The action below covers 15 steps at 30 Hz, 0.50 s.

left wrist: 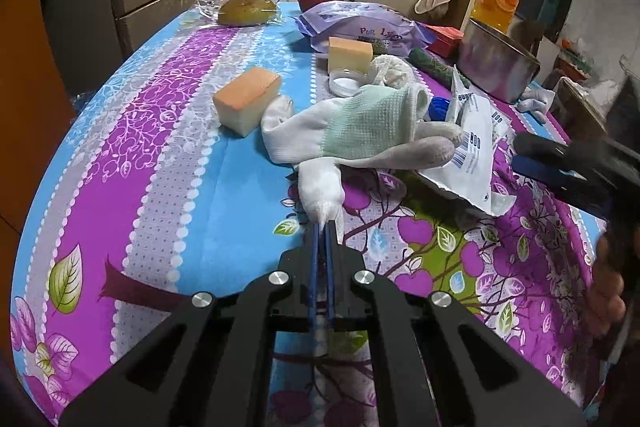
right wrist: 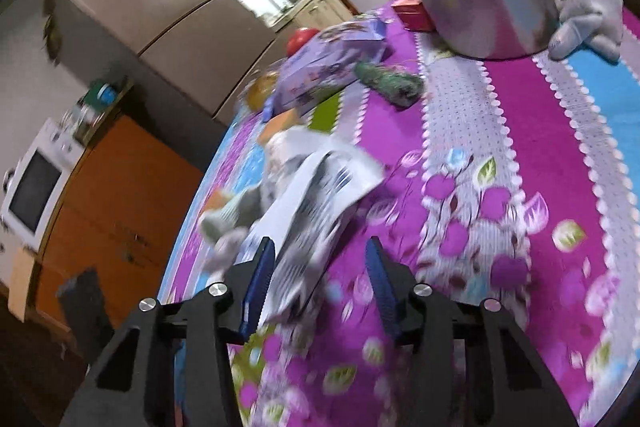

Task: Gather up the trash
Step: 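Grasp the white glove with the left gripper while the right grasps the white printed packet, then carry the glove and packet with both grippers over the green basin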

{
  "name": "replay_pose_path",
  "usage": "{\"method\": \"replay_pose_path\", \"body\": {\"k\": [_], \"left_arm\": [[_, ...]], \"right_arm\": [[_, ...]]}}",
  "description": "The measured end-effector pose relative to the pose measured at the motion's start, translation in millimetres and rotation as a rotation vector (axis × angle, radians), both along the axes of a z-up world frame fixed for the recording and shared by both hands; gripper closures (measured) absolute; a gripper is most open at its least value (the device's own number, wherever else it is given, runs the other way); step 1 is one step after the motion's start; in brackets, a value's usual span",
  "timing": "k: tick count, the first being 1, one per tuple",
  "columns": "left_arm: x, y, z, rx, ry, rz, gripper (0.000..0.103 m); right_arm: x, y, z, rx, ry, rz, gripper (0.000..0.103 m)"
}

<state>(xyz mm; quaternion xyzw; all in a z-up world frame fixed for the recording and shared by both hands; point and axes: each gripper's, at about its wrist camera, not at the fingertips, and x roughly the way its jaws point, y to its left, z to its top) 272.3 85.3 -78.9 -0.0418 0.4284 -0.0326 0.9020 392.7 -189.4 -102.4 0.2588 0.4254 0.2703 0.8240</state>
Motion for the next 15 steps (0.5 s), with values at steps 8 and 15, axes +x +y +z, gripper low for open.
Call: {"method": "replay_pose_path", "body": {"k": [8,15], "left_arm": [[3,3,-3,-0.027,0.001,-0.007,0.101],[-7,2,2,-0.034,-0.039,-0.009,0.101]], "right_arm": [[32,12,-18,0.091,0.028,-0.005,0.066],[10,13,4,0.010,-0.080,-0.006,0.097]]}}
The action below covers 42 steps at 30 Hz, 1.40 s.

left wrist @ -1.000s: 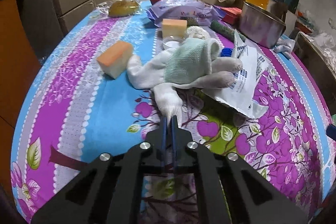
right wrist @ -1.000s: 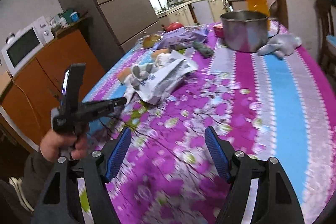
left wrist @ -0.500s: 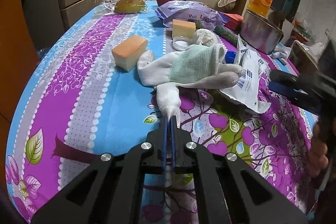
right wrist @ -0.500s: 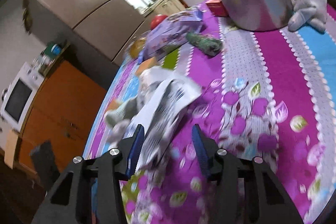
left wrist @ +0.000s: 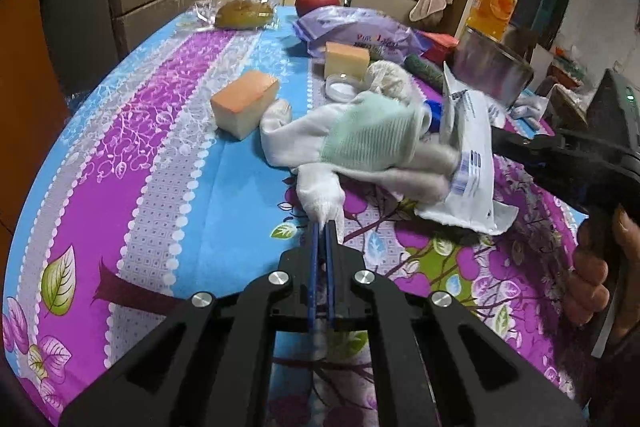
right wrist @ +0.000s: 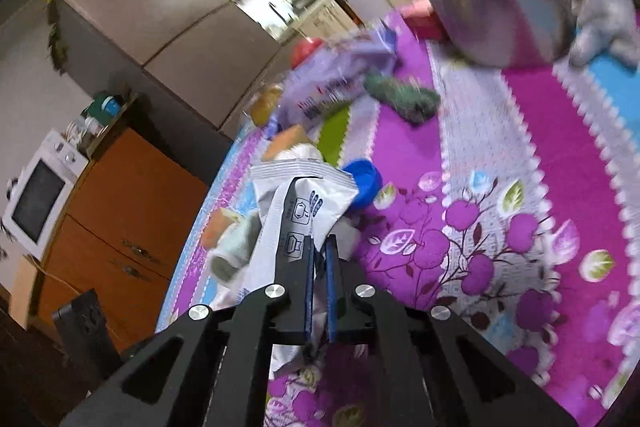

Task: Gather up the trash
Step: 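Carry the glove and packet with both grippers over the green basin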

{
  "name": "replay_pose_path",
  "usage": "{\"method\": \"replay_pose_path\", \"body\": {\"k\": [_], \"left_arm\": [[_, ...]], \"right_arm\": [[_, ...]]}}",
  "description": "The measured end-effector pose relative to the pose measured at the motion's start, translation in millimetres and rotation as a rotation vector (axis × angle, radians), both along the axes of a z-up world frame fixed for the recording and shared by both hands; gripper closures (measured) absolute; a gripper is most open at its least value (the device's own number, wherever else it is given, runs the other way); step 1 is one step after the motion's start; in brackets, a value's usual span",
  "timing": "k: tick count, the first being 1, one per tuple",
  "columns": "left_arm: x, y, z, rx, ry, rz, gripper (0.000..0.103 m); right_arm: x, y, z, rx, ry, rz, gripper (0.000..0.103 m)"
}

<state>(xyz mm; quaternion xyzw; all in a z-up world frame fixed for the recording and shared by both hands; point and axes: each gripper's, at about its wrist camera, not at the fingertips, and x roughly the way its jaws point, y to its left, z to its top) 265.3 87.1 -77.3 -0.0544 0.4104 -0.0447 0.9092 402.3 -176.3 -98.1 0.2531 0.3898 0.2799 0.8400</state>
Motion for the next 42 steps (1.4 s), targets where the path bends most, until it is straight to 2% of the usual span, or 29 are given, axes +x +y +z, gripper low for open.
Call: {"method": "replay_pose_path", "body": {"k": [3,7,12,17,24,42], "left_arm": [[-11,-3,9,-0.004,-0.046,-0.011,0.101],[-27,-11,32,-0.009,-0.123,-0.024,0.101],[-46,-25,68,-0.025,-0.216,-0.057,0.101],[-61,-45,94,-0.040,-0.269,-0.096,0.101],[-77,-73,113,-0.054,-0.296,-0.123,0.101],[-112,-159,136,-0.056,-0.349,-0.283,0.101]], "right_arm": [[-28,-5,26,-0.066,-0.108,-0.027,0.097],[-73,-8,61,-0.215,-0.275,-0.073,0.097],[-118,-16,89,-0.321,-0.385,-0.122,0.097],[-159,-23,105,-0.418,-0.472,-0.165,0.097],[-202,-37,120,-0.510,-0.542,-0.229,0.097],[-255,-103,146,-0.538,-0.544,-0.352,0.097]]}}
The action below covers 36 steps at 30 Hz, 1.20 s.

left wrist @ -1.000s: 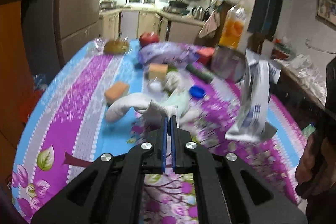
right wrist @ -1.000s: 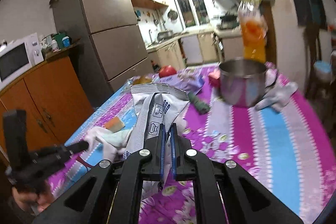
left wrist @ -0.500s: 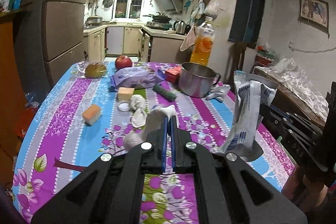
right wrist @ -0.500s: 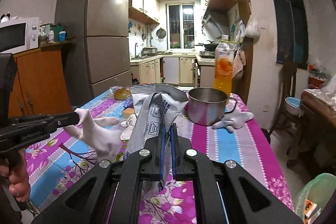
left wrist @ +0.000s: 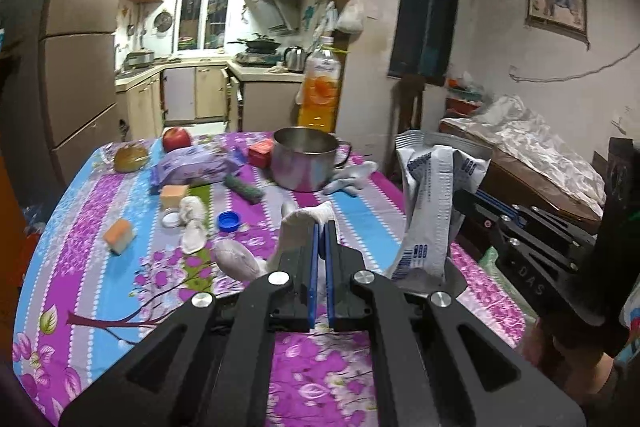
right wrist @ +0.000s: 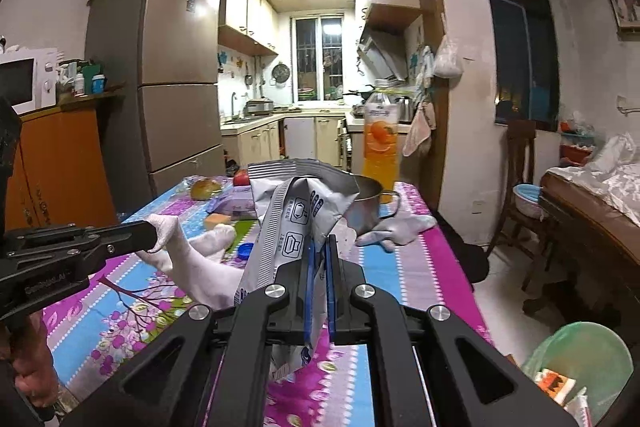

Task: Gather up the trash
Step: 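Carry the glove and packet with both grippers over the green basin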

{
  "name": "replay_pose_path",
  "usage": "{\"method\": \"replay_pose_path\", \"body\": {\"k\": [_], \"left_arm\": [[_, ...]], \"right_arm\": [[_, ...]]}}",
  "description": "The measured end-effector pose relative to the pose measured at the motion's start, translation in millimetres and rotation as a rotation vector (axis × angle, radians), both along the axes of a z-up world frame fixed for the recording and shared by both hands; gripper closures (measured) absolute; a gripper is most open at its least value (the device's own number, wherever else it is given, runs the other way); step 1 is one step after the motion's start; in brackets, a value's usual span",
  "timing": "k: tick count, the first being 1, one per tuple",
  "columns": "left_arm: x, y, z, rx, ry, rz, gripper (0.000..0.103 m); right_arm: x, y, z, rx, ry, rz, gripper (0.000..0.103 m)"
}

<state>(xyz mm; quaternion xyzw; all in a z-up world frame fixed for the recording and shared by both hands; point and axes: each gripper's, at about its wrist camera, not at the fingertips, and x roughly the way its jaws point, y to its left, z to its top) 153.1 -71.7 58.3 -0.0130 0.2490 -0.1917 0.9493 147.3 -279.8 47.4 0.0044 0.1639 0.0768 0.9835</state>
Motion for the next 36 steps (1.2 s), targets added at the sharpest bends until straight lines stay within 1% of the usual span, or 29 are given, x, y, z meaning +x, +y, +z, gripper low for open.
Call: {"method": "replay_pose_path", "body": {"k": [7,16,30,36], "left_arm": [[-3,-39,9,-0.001,-0.020,-0.072,0.101],[-7,-99,15,0.001,-0.034,-0.182,0.101],[-16,-194,4,0.016,-0.019,-0.322,0.101],[-20,-237,1,0.018,-0.016,-0.392,0.101]], "right_arm": [[-24,-42,9,-0.018,-0.005,-0.076,0.097],[-58,-109,20,-0.039,-0.013,-0.196,0.097],[-111,-202,21,-0.026,0.015,-0.371,0.097],[-132,-247,20,-0.036,0.028,-0.443,0.097]]}}
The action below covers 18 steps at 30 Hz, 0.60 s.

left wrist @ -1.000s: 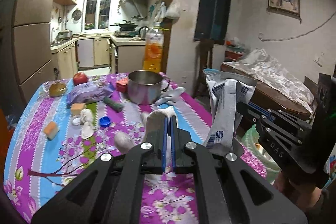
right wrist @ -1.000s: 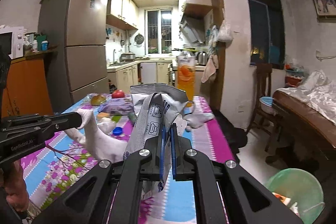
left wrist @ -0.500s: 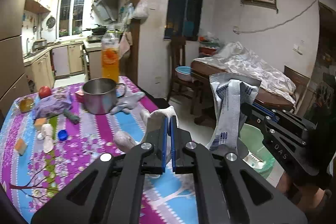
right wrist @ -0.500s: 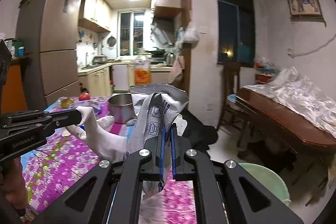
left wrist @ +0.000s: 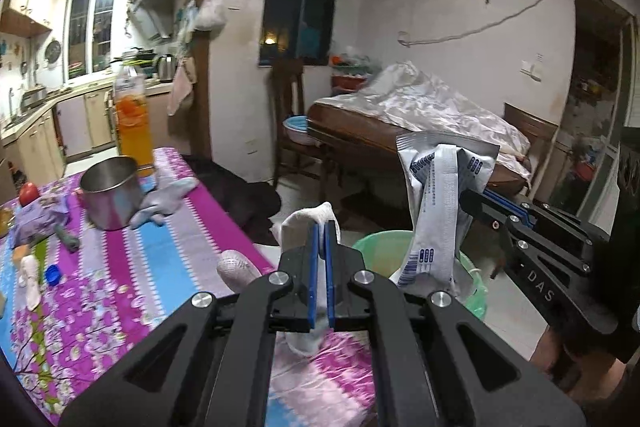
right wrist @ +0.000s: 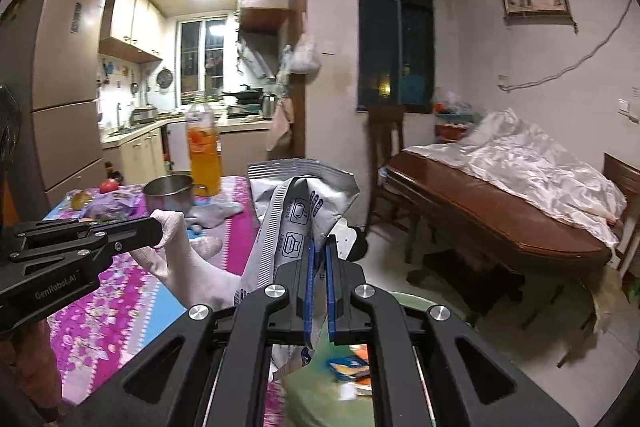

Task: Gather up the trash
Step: 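Carry the glove and packet with both grippers over the green basin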

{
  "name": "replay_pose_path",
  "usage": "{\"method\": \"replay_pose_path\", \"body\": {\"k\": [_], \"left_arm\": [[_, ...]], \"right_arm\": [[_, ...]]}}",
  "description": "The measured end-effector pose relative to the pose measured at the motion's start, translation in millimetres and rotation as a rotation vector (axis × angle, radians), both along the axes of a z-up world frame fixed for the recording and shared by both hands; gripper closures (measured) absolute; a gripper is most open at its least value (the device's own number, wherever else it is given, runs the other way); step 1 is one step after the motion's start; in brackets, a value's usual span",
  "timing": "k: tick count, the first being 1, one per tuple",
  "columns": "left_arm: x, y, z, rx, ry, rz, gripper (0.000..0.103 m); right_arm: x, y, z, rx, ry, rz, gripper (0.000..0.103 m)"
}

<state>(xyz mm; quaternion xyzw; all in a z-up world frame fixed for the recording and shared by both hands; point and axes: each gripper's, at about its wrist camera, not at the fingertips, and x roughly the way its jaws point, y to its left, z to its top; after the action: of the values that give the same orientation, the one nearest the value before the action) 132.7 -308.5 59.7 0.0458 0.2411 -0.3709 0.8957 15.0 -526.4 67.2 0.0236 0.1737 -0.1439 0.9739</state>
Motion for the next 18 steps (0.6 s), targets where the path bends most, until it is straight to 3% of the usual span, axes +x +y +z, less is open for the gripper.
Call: {"method": "replay_pose_path", "body": {"k": [10,18], "left_arm": [[-10,-65,-1,-0.009,0.006,-0.118,0.101],[-10,-100,-18,0.025,0.043,-0.160,0.101]], "right_arm": [[-18,-62,1,-0.022,0.062,-0.097,0.097],[-1,-121,-25,0.070,0.217,-0.093,0.097]]}}
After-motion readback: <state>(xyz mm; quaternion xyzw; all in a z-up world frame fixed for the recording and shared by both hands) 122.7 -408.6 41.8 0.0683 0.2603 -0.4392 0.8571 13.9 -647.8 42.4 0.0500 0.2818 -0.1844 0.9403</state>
